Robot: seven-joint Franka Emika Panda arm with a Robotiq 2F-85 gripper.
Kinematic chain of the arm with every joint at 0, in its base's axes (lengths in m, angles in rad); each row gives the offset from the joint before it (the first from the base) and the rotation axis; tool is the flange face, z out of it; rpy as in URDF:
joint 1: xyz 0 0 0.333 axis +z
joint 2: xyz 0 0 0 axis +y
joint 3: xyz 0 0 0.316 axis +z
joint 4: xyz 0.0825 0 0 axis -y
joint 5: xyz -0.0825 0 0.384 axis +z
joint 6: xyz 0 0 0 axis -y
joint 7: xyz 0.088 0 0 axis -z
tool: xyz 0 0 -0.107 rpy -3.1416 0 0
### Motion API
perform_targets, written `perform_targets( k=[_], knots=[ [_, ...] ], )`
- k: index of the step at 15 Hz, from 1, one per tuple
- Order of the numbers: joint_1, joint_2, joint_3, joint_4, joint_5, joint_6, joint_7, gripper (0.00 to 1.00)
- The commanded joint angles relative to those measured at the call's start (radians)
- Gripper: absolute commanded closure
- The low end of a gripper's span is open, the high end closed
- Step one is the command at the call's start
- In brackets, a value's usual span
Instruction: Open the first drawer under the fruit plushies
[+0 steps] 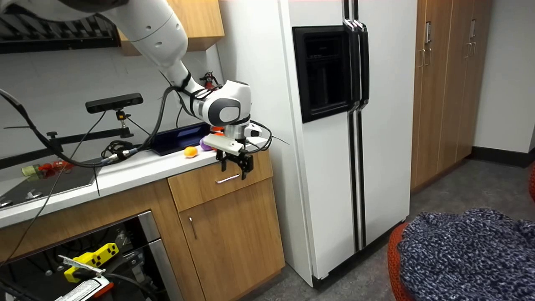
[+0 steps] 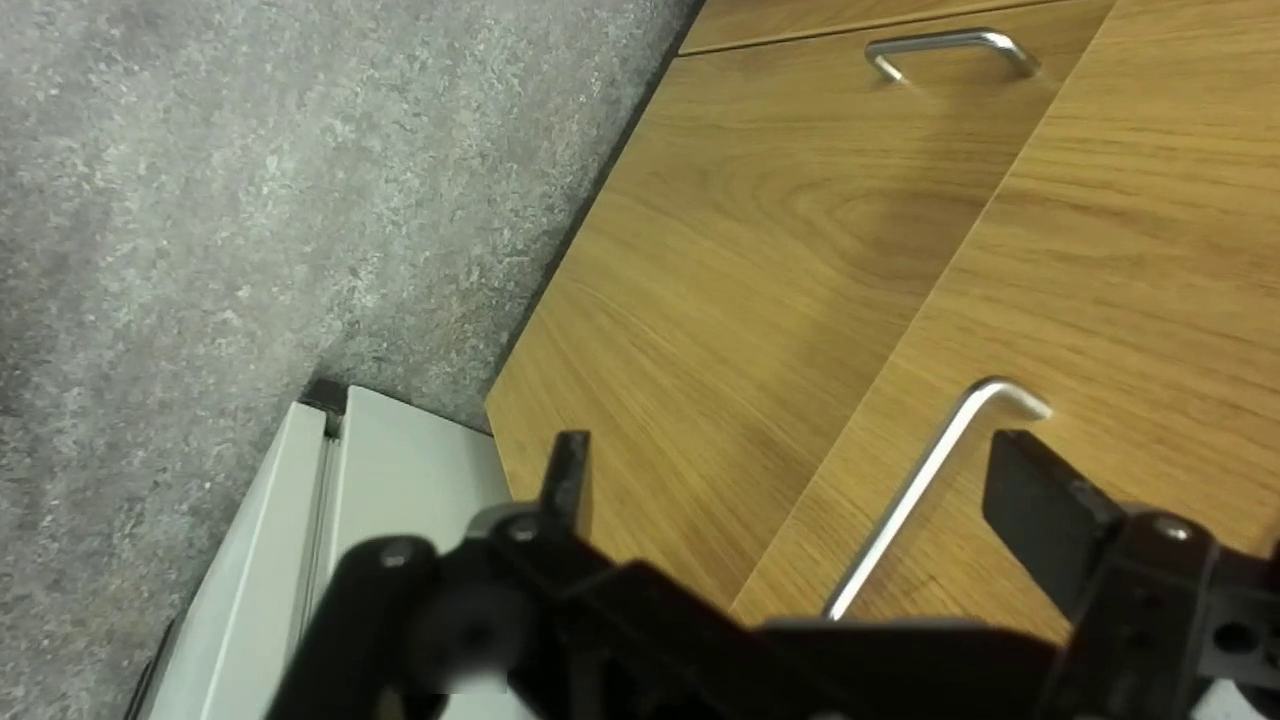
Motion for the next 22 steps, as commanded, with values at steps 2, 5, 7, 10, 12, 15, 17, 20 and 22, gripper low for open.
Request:
perform_targets(
  k=[2,5,7,10,12,15,17,20,22],
  knots=[
    [-0.003,0.111,0.027,0.129,0.004,0.015,-0.022,0.0],
    [0.005,0.17,0.036,0.2,0.001,0.035,-0.015,0.0],
    [0.01,0.21,0.044,0.242,0.0,0.049,-0.012,0.0],
    [0.016,0.254,0.05,0.276,-0.01,0.067,-0.011,0.0],
    [0.016,0.272,0.052,0.287,-0.013,0.072,-0.01,0.0],
    [0.012,0.285,0.051,0.297,-0.017,0.074,-0.008,0.0],
    [0.012,0.282,0.044,0.297,-0.025,0.073,-0.008,0.0],
    [0.013,0.257,0.019,0.276,-0.055,0.074,-0.006,0.0],
    [0.007,0.24,0.004,0.261,-0.073,0.074,-0.004,0.0]
  ],
)
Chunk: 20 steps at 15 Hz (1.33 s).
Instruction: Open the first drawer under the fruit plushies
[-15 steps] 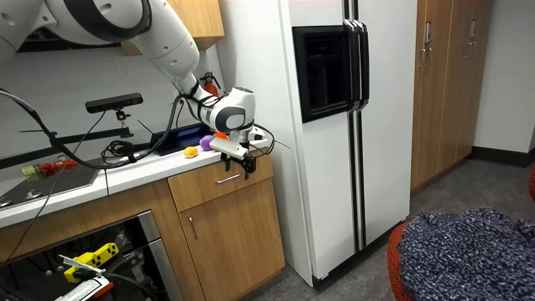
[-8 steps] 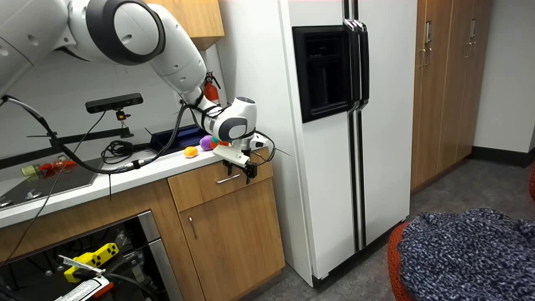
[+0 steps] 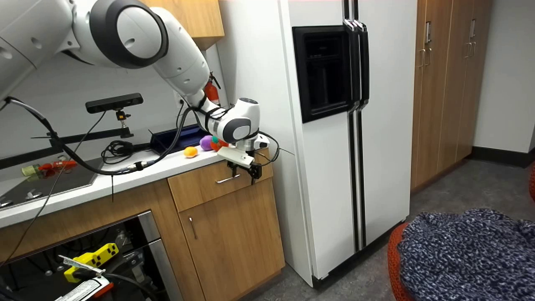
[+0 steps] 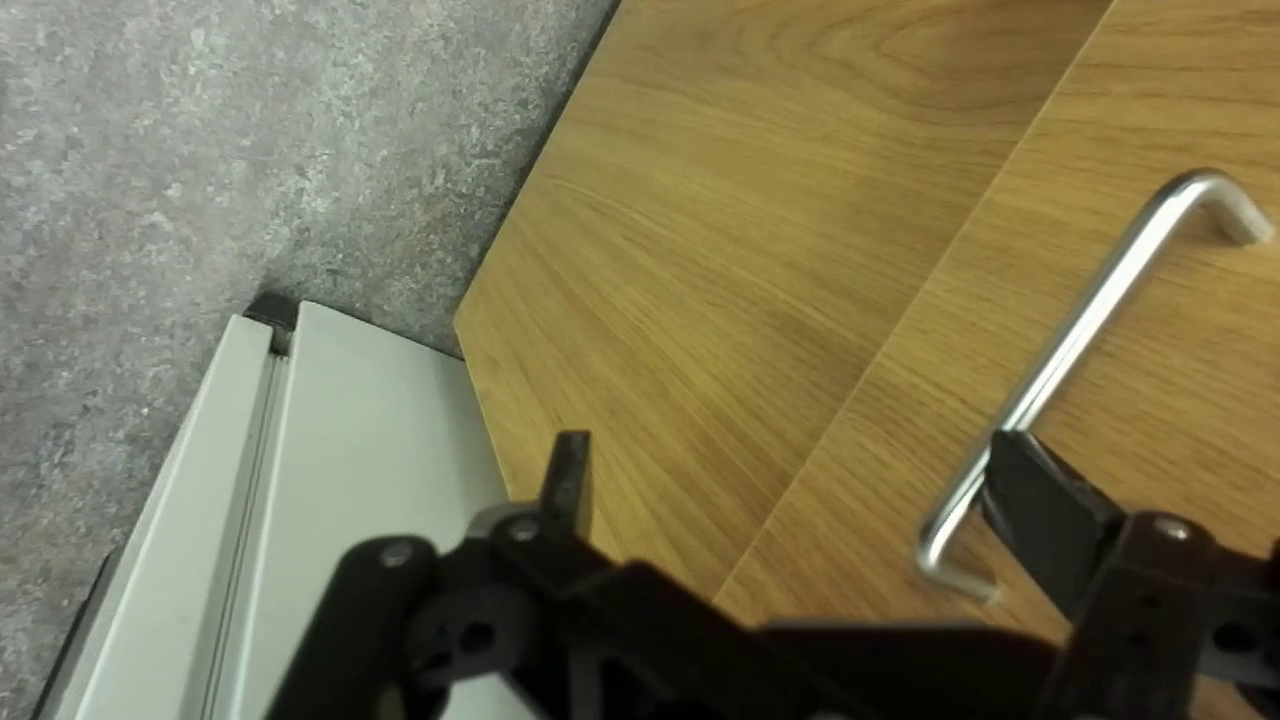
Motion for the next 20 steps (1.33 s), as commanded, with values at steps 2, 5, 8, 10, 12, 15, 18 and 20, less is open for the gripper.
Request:
perform_targets(
  k=[2,5,8,10,12,15,18,20],
  knots=[
    [-0.014,-0.024,-0.018,-0.013,-0.036,0.021,-0.004,0.0],
    [-0.02,-0.023,0.001,-0.003,-0.022,0.017,-0.004,0.0],
    [-0.021,-0.018,0.022,0.005,-0.009,0.012,-0.005,0.0],
    [-0.021,-0.01,0.032,0.007,-0.004,0.016,-0.006,0.0],
    [-0.021,-0.003,0.04,0.009,0.001,0.02,-0.003,0.0],
    [-0.021,0.009,0.049,0.01,0.01,0.027,-0.001,0.0],
    [-0.023,0.028,0.057,0.013,0.028,0.034,0.005,0.0],
    [-0.022,0.034,0.055,0.013,0.028,0.035,0.007,0.0]
  ],
)
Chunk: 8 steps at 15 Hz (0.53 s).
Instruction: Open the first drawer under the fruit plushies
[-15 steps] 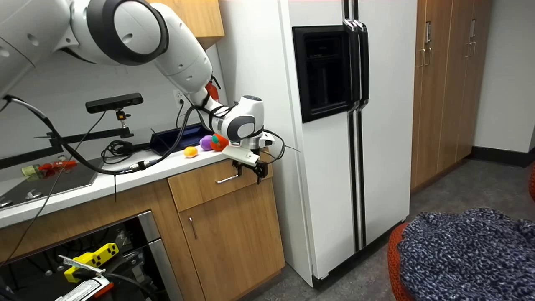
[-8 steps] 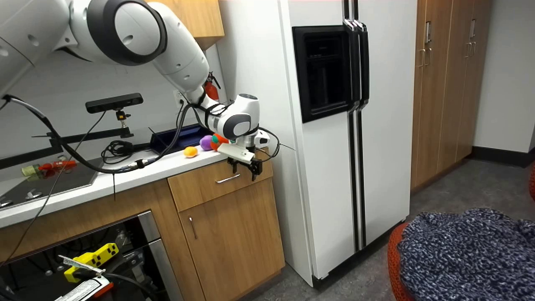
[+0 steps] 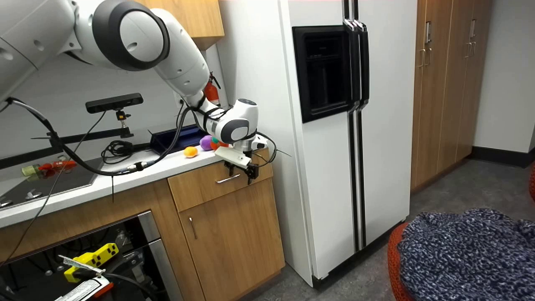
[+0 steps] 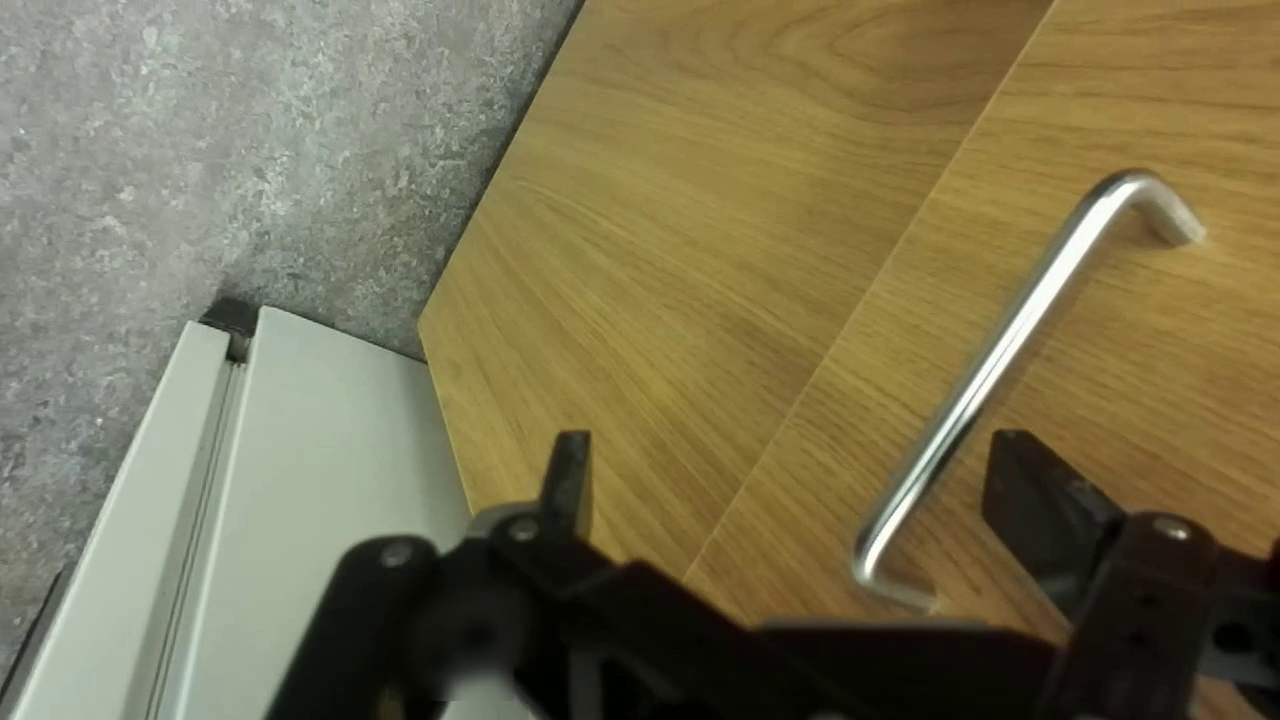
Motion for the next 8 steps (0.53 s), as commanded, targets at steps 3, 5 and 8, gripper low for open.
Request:
perform_targets(
  k=[3,5,8],
  knots=[
    [-0.01,0.025,0.009,0.01,0.014,0.033,0.003,0.0],
    [-0.006,0.018,-0.002,0.004,0.002,0.036,0.004,0.0],
    [0.003,-0.008,-0.038,-0.017,-0.036,0.029,0.003,0.0]
  ],
)
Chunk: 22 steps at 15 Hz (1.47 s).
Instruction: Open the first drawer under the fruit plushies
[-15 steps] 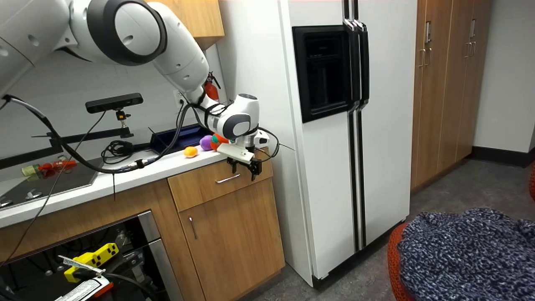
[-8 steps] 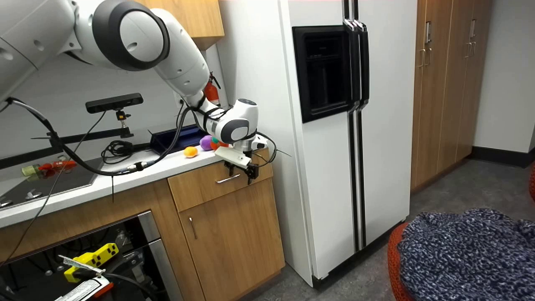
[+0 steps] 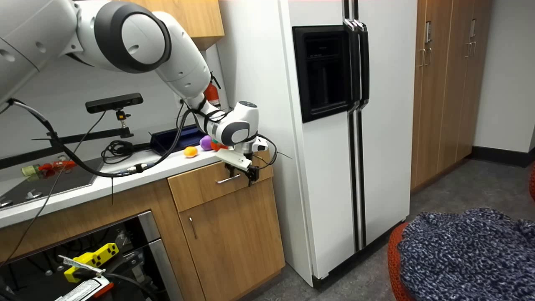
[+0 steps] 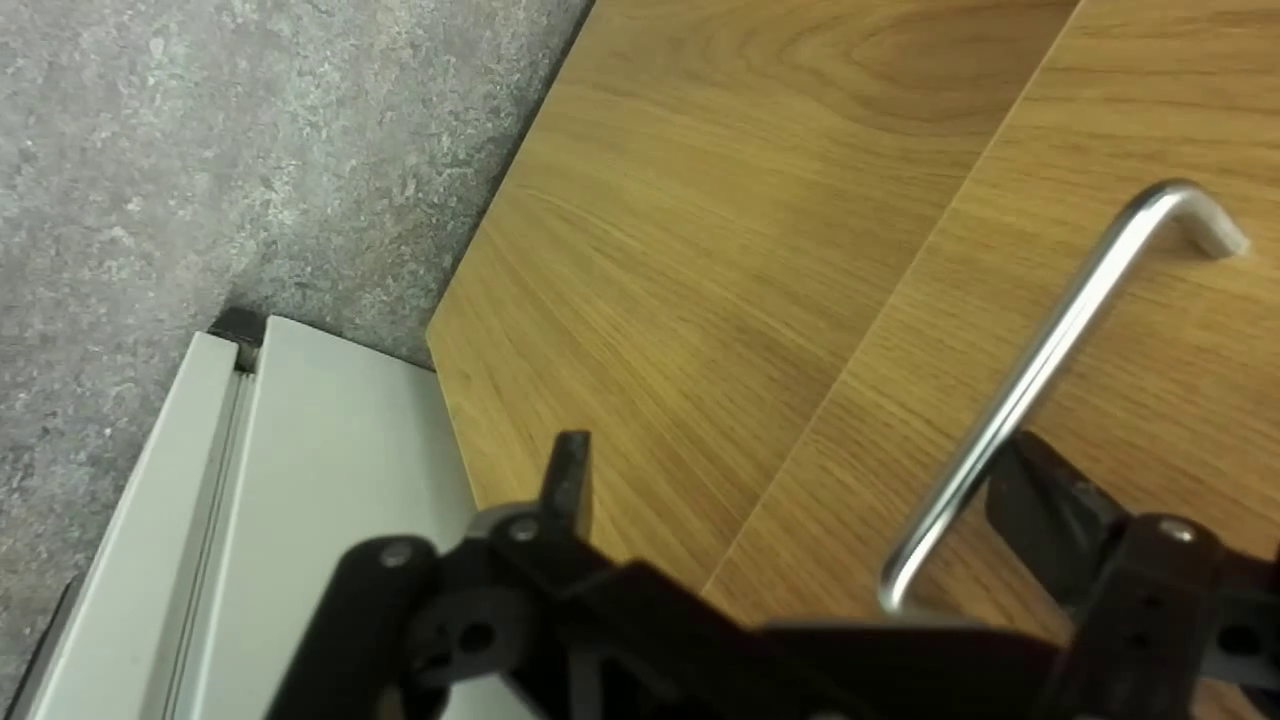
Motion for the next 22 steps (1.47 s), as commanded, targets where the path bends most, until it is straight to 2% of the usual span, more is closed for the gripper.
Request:
perform_targets(
  k=[1,5,9,22],
  knots=[
    [0.003,-0.029,-0.045,-0.026,-0.043,0.021,0.004,0.0],
    [-0.002,-0.085,-0.1,-0.085,-0.084,0.024,0.019,0.0],
    [-0.016,-0.171,-0.139,-0.196,-0.092,0.042,0.035,0.0],
    [-0.073,-0.406,-0.201,-0.507,-0.085,0.239,0.085,0.0]
  ],
)
